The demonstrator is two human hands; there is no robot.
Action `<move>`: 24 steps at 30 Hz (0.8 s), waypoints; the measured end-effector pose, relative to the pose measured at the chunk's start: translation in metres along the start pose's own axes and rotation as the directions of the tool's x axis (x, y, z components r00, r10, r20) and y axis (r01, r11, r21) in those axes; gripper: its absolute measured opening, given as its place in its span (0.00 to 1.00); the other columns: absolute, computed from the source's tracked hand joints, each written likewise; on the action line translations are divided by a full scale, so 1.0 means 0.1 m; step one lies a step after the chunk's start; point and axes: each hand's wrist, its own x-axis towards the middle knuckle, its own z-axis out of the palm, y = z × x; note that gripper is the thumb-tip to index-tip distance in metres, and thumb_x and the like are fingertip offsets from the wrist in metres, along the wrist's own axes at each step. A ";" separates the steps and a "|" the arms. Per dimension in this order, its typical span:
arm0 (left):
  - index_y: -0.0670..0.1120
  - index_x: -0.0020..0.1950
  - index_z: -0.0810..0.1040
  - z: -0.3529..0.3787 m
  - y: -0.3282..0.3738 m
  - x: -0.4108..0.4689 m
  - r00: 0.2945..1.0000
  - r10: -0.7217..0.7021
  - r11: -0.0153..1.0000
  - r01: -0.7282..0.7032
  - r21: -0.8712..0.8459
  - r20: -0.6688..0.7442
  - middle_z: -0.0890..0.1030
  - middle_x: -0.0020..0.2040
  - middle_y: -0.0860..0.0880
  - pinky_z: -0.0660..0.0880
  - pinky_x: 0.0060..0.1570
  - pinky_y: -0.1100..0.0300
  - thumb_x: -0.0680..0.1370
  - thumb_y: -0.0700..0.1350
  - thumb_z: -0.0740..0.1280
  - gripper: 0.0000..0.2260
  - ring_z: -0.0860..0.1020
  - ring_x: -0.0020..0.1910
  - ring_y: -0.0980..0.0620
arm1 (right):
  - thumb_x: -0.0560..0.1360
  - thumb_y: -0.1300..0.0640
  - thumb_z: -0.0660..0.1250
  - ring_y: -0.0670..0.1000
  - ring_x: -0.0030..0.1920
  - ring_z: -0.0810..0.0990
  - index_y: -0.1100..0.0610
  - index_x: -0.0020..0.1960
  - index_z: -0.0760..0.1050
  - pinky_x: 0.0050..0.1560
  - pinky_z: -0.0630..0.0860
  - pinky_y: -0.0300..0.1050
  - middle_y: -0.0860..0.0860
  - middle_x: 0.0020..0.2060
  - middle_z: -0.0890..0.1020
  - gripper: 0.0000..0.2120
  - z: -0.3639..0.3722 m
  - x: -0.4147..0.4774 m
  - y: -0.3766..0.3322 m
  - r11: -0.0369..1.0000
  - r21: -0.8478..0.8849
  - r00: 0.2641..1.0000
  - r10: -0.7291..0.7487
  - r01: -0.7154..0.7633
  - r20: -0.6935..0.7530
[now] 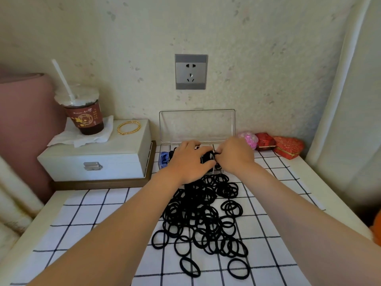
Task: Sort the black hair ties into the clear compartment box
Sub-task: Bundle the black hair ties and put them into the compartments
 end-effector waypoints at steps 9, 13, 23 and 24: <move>0.61 0.79 0.55 -0.03 0.12 -0.02 0.991 0.080 0.985 -0.095 0.147 0.105 0.54 0.79 0.49 0.48 0.75 0.47 0.80 0.63 0.56 0.27 0.47 0.77 0.48 | 0.76 0.61 0.59 0.60 0.61 0.76 0.55 0.59 0.82 0.61 0.74 0.56 0.56 0.57 0.80 0.17 -0.19 -0.13 0.13 0.981 0.125 0.974 -0.168 0.150 0.153; 0.55 0.80 0.54 -0.01 0.20 0.00 0.986 0.055 0.987 -0.077 0.140 0.156 0.56 0.79 0.48 0.49 0.74 0.48 0.80 0.60 0.57 0.30 0.49 0.77 0.47 | 0.75 0.57 0.58 0.55 0.62 0.76 0.55 0.55 0.84 0.64 0.69 0.53 0.50 0.58 0.81 0.17 -0.19 -0.23 0.17 0.964 0.069 0.964 -0.261 0.257 0.055; 0.47 0.80 0.57 -0.06 0.11 -0.24 0.989 0.116 0.992 -0.120 0.042 0.087 0.60 0.79 0.45 0.53 0.76 0.53 0.80 0.52 0.63 0.30 0.56 0.77 0.46 | 0.75 0.56 0.59 0.54 0.62 0.74 0.55 0.55 0.80 0.67 0.60 0.54 0.50 0.58 0.79 0.14 -0.21 -0.38 0.11 0.912 -0.104 0.918 -0.395 0.397 0.047; 0.47 0.79 0.58 -0.06 0.11 -0.28 0.993 0.108 0.994 -0.109 0.024 0.049 0.61 0.78 0.46 0.54 0.76 0.52 0.80 0.51 0.63 0.29 0.57 0.77 0.46 | 0.74 0.59 0.61 0.55 0.58 0.76 0.55 0.54 0.81 0.64 0.65 0.53 0.51 0.55 0.79 0.13 -0.23 -0.43 0.09 0.918 -0.069 0.917 -0.395 0.391 -0.051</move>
